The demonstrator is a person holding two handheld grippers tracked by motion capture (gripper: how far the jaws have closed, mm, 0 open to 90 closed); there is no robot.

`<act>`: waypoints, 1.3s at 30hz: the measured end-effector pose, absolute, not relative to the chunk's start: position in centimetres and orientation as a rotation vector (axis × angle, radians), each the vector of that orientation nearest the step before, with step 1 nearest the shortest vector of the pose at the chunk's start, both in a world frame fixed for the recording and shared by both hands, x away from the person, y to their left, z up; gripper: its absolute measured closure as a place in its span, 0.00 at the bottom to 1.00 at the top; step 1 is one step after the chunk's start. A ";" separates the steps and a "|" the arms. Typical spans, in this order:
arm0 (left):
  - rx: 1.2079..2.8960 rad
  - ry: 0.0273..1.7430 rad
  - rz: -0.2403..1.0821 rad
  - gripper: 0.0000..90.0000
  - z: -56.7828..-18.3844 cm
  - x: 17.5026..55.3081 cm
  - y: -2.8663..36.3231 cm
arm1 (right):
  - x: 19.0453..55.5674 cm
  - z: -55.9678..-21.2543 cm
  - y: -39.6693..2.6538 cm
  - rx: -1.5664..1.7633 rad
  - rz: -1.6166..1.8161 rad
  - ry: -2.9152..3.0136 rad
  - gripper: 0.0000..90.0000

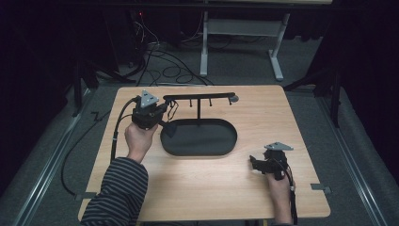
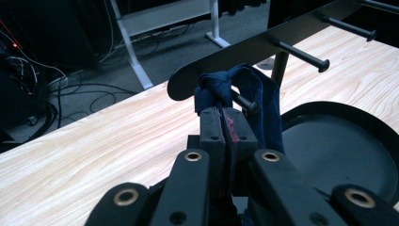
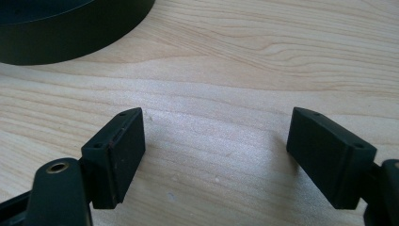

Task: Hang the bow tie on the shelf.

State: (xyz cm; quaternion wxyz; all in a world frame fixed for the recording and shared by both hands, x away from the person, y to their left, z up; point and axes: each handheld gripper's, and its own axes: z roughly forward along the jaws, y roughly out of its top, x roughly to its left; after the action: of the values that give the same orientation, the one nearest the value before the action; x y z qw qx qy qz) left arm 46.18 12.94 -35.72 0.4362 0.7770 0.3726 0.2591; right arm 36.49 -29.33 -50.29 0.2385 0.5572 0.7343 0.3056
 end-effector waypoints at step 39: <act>1.930 0.915 0.597 0.81 -35.5 45.6 13.6 | 36.5 -50.3 -29.3 1.526 0.837 2.011 0.23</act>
State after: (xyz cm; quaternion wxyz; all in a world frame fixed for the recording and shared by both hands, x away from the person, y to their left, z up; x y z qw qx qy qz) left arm 45.65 13.61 -35.48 0.4457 0.7791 0.3693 0.2410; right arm 36.50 -29.33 -50.29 0.2386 0.5573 0.7343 0.3055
